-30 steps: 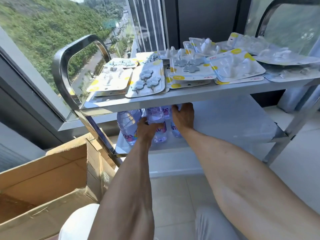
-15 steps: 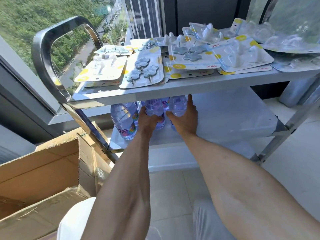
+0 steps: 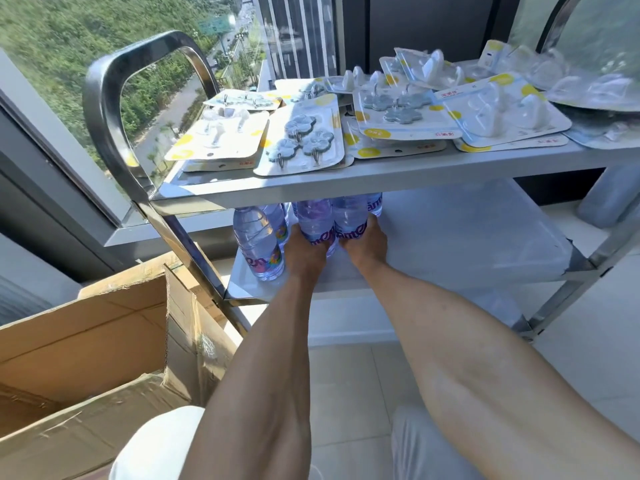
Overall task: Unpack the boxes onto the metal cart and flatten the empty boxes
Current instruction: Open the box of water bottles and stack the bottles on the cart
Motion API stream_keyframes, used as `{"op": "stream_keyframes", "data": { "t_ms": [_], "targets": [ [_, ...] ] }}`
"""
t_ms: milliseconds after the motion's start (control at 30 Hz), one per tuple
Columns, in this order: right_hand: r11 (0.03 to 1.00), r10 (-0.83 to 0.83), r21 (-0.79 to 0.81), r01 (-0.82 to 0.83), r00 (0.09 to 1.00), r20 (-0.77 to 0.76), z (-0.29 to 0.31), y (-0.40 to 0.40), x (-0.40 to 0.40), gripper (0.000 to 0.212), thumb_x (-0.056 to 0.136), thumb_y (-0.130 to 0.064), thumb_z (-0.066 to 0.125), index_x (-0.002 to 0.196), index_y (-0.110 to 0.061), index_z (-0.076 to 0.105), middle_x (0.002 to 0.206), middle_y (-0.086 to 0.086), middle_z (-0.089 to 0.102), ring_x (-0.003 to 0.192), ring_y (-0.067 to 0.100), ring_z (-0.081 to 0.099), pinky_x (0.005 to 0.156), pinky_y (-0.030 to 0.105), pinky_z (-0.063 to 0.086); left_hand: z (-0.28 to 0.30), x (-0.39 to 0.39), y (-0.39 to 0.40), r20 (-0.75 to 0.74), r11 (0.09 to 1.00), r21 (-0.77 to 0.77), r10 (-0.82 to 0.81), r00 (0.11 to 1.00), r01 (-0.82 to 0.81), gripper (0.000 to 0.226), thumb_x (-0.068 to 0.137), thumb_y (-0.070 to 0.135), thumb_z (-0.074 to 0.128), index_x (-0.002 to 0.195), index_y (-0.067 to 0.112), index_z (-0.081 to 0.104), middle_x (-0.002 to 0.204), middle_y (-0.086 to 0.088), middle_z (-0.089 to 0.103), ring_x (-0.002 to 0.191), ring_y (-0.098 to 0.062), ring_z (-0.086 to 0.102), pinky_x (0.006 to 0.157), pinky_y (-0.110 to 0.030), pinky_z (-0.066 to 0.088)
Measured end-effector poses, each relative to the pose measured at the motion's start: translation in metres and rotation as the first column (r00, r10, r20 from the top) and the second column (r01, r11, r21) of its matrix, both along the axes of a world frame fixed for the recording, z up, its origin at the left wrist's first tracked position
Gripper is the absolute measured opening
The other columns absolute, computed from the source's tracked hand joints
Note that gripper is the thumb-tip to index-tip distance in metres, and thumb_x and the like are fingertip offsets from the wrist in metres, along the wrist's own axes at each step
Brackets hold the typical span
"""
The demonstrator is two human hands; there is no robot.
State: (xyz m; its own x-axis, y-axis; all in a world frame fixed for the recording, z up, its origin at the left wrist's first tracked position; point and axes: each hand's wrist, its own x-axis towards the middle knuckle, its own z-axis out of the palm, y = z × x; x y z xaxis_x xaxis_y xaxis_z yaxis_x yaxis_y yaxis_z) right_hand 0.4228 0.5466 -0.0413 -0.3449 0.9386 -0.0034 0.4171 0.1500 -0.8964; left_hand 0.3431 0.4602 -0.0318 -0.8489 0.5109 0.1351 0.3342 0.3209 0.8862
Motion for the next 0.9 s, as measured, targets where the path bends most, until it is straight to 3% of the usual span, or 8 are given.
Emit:
{"op": "stream_keyframes", "data": {
  "t_ms": [100, 267, 467, 733, 900],
  "targets": [
    [1.0, 0.006, 0.021, -0.006, 0.999, -0.035, -0.006, -0.002, -0.007, 0.053, 0.073, -0.022, 0.074, 0.121, -0.019, 0.051, 0.111, 0.006, 0.068, 0.101, 0.032, 0.063, 0.079, 0.031, 0.049, -0.003, -0.005, 0.002, 0.006, 0.998, 0.047, 0.033, 0.999, -0.034, 0.038, 0.075, 0.019, 0.074, 0.108, 0.006, 0.06, 0.1, -0.007, 0.07, 0.094, -0.028, 0.065, 0.078, -0.032, 0.05],
    [0.996, -0.071, 0.053, 0.076, 0.992, -0.102, -0.023, -0.012, -0.01, 0.058, 0.076, -0.013, 0.074, 0.128, -0.01, 0.049, 0.122, 0.01, 0.063, 0.11, 0.03, 0.06, 0.083, 0.029, 0.045, -0.001, -0.011, 0.011, -0.003, 0.993, 0.037, 0.112, 0.994, -0.111, 0.044, 0.076, 0.007, 0.066, 0.119, 0.005, 0.056, 0.116, -0.012, 0.066, 0.108, -0.029, 0.06, 0.087, -0.029, 0.045],
    [0.987, -0.125, 0.107, 0.119, 0.991, 0.053, -0.018, -0.009, -0.02, 0.054, 0.077, -0.017, 0.073, 0.126, -0.011, 0.053, 0.12, 0.012, 0.056, 0.111, 0.03, 0.056, 0.085, 0.04, 0.051, 0.007, -0.014, 0.026, -0.112, 0.903, -0.334, 0.248, 0.962, -0.271, 0.04, 0.089, 0.029, 0.064, 0.119, 0.003, 0.06, 0.127, -0.018, 0.059, 0.117, -0.033, 0.057, 0.093, -0.036, 0.046],
    [0.987, 0.007, 0.162, 0.0, 0.999, -0.042, -0.023, -0.007, -0.013, 0.052, 0.072, -0.022, 0.078, 0.119, -0.019, 0.055, 0.113, 0.002, 0.068, 0.103, 0.028, 0.063, 0.08, 0.033, 0.05, 0.002, -0.016, 0.022, -0.095, 0.914, -0.28, 0.278, 0.956, -0.294, 0.035, 0.087, 0.026, 0.066, 0.114, 0.004, 0.062, 0.119, -0.016, 0.064, 0.111, -0.035, 0.059, 0.088, -0.037, 0.046],
    [0.992, -0.025, 0.123, 0.022, 0.999, 0.023, -0.021, -0.007, -0.019, 0.052, 0.075, -0.026, 0.076, 0.121, -0.022, 0.051, 0.115, 0.002, 0.067, 0.105, 0.029, 0.062, 0.081, 0.034, 0.048, -0.002, -0.013, 0.018, -0.101, 0.895, -0.306, 0.309, 0.946, -0.325, 0.028, 0.093, 0.018, 0.057, 0.115, 0.0, 0.061, 0.119, -0.019, 0.065, 0.114, -0.035, 0.059, 0.09, -0.037, 0.044]
  ]
}}
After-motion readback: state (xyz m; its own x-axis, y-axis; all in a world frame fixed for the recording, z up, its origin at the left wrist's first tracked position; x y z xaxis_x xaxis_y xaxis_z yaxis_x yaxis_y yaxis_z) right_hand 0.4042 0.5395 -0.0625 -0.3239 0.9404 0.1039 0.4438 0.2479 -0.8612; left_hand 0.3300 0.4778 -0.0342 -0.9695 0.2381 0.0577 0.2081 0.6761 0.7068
